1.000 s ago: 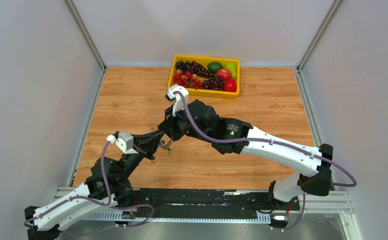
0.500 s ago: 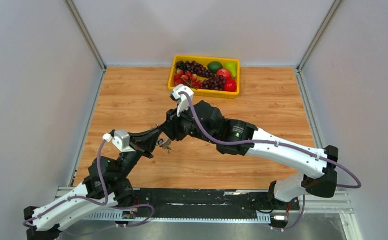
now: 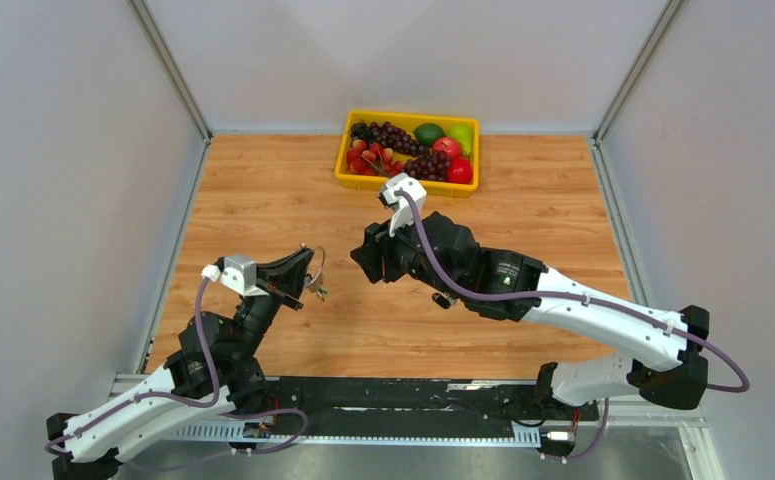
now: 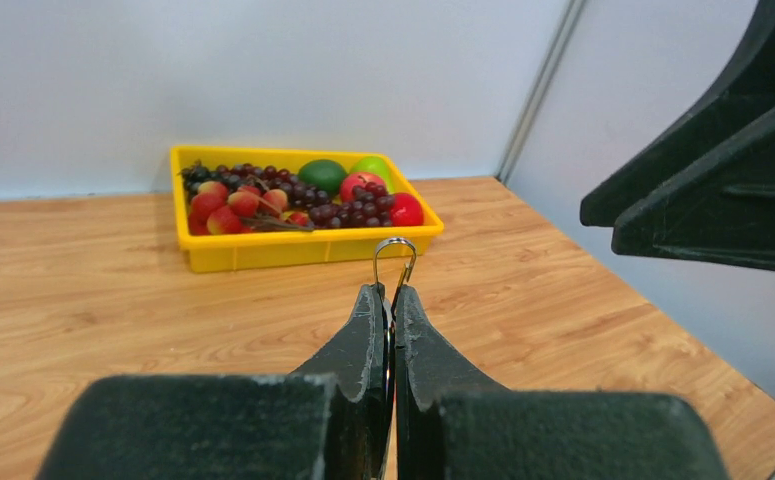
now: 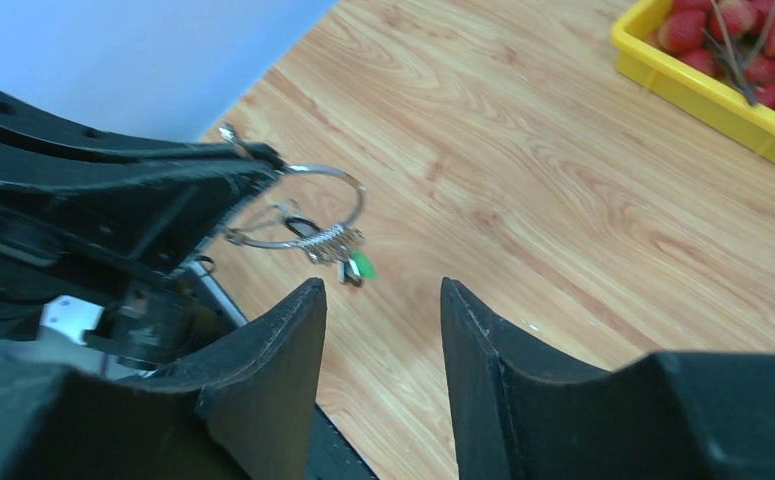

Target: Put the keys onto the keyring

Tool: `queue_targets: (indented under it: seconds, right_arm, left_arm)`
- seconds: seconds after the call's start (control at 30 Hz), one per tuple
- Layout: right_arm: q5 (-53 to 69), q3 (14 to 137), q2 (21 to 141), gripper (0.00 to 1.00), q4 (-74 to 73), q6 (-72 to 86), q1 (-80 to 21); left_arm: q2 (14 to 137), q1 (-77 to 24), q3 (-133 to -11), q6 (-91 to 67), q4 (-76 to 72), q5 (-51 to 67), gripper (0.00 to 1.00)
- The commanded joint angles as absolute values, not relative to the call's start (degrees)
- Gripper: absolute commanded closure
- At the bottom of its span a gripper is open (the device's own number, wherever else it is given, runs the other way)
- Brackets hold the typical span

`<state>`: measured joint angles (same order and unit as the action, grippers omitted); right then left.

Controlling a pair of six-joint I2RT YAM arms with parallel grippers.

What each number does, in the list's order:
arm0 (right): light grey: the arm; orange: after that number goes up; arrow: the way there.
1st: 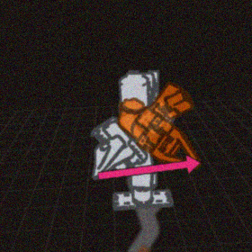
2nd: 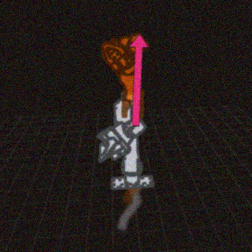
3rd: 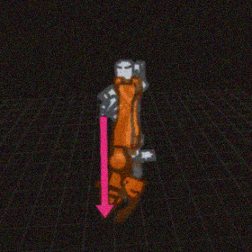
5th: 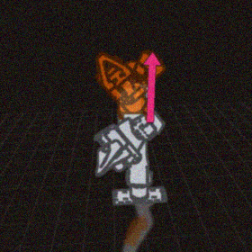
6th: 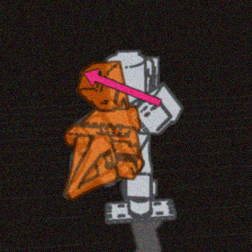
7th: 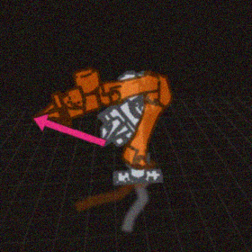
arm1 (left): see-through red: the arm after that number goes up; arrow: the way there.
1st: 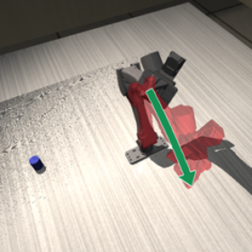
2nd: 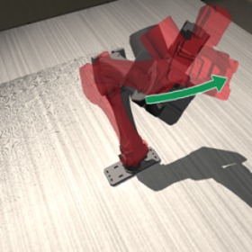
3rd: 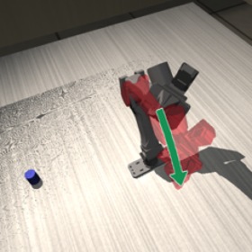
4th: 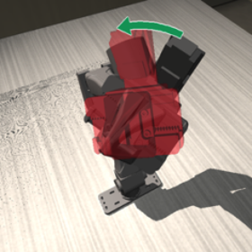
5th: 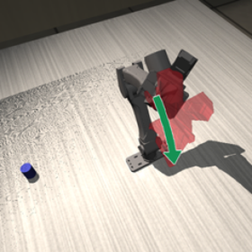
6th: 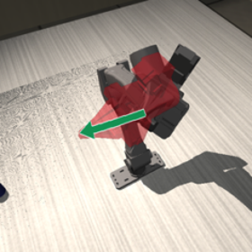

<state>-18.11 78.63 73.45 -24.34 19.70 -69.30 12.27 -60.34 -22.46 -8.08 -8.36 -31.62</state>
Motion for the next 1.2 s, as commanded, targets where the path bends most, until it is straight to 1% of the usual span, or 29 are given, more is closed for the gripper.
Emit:
queue_targets:
  seconds: [0.0,0.2,0.5,0.77,0.83,1.0,1.17]
  right_arm:
    - [-21.5,75.6,71.6,0.51,-28.0,20.1,-67.4]
    - [-21.6,68.3,68.0,0.50,-30.3,24.2,-63.7]
    - [-18.6,55.4,62.0,0.47,-31.3,32.5,-58.9]
    - [-15.8,49.2,61.5,0.42,-29.9,34.3,-58.9]
    - [-13.3,48.0,60.6,0.42,-28.2,33.7,-58.9]
    - [-2.1,48.6,57.1,0.38,-23.7,26.3,-59.0]
    - [7.3,49.0,53.1,0.34,-20.4,20.4,-59.2]
  left_arm:
    - [12.5,-60.3,-24.5,-8.5,-8.8,-35.7,1.00]
    - [12.6,-60.3,-24.5,-8.6,-8.5,-36.5,1.00]
    - [13.9,-60.3,-24.3,-9.2,-8.4,-35.9,1.00]
    - [15.8,-60.3,-26.5,-11.8,-4.9,-26.9,1.00]
    - [16.1,-60.3,-27.5,-13.2,-3.3,-23.4,1.00]
    - [16.3,-60.3,-30.8,-16.3,0.5,-13.6,1.00]
    - [16.8,-60.3,-33.1,-19.9,2.0,-7.8,1.00]
